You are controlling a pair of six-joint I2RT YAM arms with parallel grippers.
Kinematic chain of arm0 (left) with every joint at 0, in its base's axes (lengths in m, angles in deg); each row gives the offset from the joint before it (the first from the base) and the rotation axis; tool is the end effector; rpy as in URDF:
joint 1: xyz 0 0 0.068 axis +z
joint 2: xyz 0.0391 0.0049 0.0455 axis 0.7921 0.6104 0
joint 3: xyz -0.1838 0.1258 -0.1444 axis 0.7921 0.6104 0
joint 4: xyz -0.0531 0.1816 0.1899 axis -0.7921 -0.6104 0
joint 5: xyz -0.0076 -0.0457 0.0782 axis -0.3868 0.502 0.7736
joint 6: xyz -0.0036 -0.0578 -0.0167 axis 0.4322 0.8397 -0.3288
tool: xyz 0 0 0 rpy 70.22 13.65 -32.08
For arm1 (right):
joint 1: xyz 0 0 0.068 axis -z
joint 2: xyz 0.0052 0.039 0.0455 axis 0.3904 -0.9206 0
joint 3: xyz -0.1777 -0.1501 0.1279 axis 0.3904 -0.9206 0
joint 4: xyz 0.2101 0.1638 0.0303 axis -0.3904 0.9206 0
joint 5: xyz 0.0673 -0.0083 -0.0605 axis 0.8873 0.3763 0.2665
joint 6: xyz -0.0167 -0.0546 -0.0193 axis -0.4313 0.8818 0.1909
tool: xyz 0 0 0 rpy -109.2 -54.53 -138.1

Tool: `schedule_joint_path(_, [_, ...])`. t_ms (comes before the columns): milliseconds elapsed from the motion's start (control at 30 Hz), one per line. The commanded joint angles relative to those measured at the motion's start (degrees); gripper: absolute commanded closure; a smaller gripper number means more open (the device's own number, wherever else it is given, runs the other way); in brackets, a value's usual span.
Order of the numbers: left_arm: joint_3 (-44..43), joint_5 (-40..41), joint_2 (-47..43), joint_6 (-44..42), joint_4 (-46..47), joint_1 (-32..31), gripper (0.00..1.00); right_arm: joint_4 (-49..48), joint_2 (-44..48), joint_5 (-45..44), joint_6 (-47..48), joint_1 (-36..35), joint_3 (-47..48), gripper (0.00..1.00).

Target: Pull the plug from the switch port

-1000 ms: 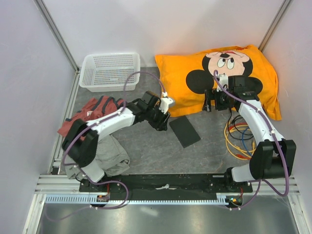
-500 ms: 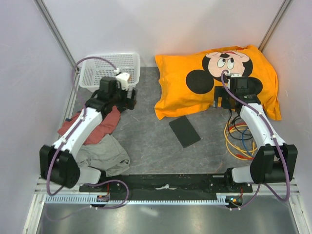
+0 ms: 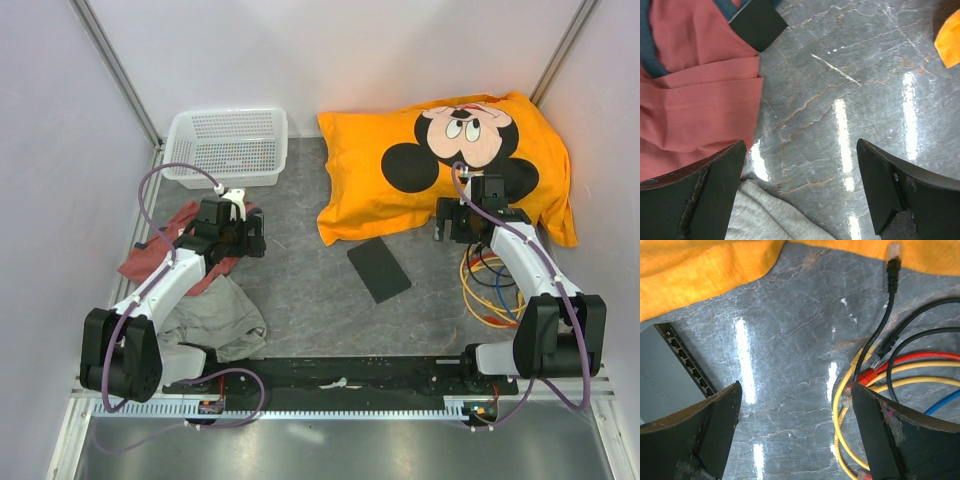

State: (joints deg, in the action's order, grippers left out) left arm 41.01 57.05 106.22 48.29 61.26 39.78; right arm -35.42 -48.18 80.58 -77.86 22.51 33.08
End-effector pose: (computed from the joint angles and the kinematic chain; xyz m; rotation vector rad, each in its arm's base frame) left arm 0.2660 -0.0608 0.2067 0.1151 2.3914 -0.2031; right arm 0.2928 0.0039 0.2304 0.1082 2.5164 0.0901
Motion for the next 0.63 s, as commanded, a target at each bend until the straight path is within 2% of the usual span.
schedule_joint_path(0, [0.1, -5.3, -1.8, 1.2, 4.0, 0.1, 0.01, -2.6, 2.4, 2.9, -1.4, 0.4, -1.9, 0.02])
schedule_joint_path(133, [1.2, -5.2, -1.3, 4.5, 5.9, 0.3, 0.01, -2.7, 2.5, 4.1, -1.8, 2.5, -2.8, 0.02])
schedule_joint_path(267, [1.3, -8.7, -0.5, 6.7, 6.8, 0.4, 0.01, -2.7, 2.4, 4.6, -1.8, 2.8, -2.8, 0.02])
schedule_joint_path(433, [2.4, -18.2, 0.4, 9.4, 9.2, 0.5, 0.01, -3.2, 2.3, 5.9, -1.8, 3.0, -3.2, 0.02])
schedule_joint_path(600, [2.7, -18.0, 0.7, 11.0, 9.8, 0.9, 0.01, -3.4, 2.3, 6.5, -2.1, 3.4, -3.1, 0.02])
